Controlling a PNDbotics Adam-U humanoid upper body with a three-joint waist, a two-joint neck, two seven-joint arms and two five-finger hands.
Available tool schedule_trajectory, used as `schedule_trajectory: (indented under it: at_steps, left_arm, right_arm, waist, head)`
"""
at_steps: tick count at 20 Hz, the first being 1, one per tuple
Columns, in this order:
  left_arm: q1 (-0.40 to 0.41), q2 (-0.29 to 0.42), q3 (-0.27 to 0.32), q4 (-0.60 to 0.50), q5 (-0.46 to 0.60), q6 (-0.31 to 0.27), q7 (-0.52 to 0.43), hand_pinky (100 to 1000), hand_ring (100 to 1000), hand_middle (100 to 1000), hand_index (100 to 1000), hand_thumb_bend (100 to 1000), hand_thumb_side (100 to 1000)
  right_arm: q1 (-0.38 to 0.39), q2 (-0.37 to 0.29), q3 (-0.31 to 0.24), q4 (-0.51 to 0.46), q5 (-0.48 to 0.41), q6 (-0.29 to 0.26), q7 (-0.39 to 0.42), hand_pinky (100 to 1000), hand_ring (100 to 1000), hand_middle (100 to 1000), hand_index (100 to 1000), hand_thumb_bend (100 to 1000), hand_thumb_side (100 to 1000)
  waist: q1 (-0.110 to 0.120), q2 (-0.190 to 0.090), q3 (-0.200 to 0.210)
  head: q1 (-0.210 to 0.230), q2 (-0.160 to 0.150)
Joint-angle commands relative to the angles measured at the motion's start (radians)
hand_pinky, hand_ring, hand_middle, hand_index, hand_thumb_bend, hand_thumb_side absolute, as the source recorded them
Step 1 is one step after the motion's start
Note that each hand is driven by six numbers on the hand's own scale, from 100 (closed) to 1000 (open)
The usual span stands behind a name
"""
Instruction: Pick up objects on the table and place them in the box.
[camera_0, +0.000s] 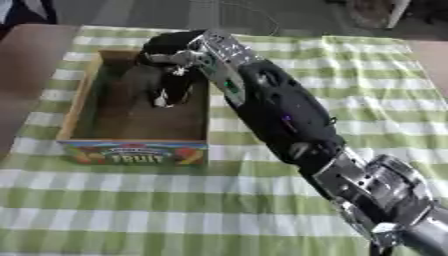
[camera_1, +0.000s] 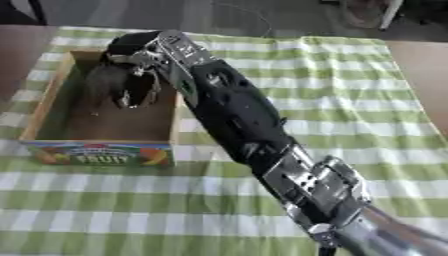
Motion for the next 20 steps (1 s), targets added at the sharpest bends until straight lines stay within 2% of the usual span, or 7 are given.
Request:
schedule_trajectory:
  at_steps: [1,2,7,10,11,15,20]
  left_arm:
    - [-0.010,0.009,-0.002,-0.015,0.005,-0.002,-0.003,349,383,716,567,100,812]
    - [-0.010,0.009,-0.002,-0.015,0.005,-0.002,-0.003,349,383,716,567,100,813]
    - [-0.012,0.008,-0.002,-0.016,0.006,0.000,-0.003,348,384,716,567,100,813]
    - [-0.012,0.008,-0.001,-0.016,0.006,0.002,-0.002,349,384,716,567,100,813]
    - [-0.011,0.009,-0.002,-0.016,0.006,0.002,-0.002,349,384,716,567,100,813]
    - [-0.011,0.009,-0.001,-0.017,0.006,0.004,-0.002,349,384,716,567,100,812]
    - [-0.011,0.009,-0.002,-0.016,0.006,0.005,-0.003,348,384,717,565,100,812]
  right_arm:
    - [-0.016,0.005,-0.007,0.006,0.017,-0.008,-0.008,885,857,630,686,100,402]
    - [-0.015,0.006,-0.005,0.011,0.022,-0.011,-0.004,884,863,663,728,100,440]
    - [-0.015,0.011,0.000,0.031,0.053,-0.030,0.024,883,866,755,795,100,519]
    - [-0.021,0.008,0.000,0.029,0.084,-0.033,0.042,895,904,819,879,100,619]
    - [-0.024,0.005,-0.001,0.027,0.099,-0.033,0.049,898,913,831,902,138,647]
    - [-0.025,-0.014,-0.004,0.014,0.134,-0.038,0.075,911,943,874,989,383,740]
    - [-0.012,-0.078,0.011,-0.037,0.096,-0.053,0.109,928,978,921,1000,559,720]
  waist:
    - [0.006,-0.014,0.003]
    - [0.005,-0.013,0.003]
    - [0.002,-0.013,0.003]
    - [0.001,-0.014,0.001]
    - [0.000,-0.015,0.001]
    - [-0.001,-0.016,-0.001]
    - [-0.002,-0.015,0.000]
  head:
    - [-0.002,-0.008]
    - [-0.002,-0.008]
    - [-0.008,-0.011]
    - [-0.012,-0.008]
    - [-0.012,-0.008]
    - [-0.012,-0.009]
    - [-0.013,-0.015]
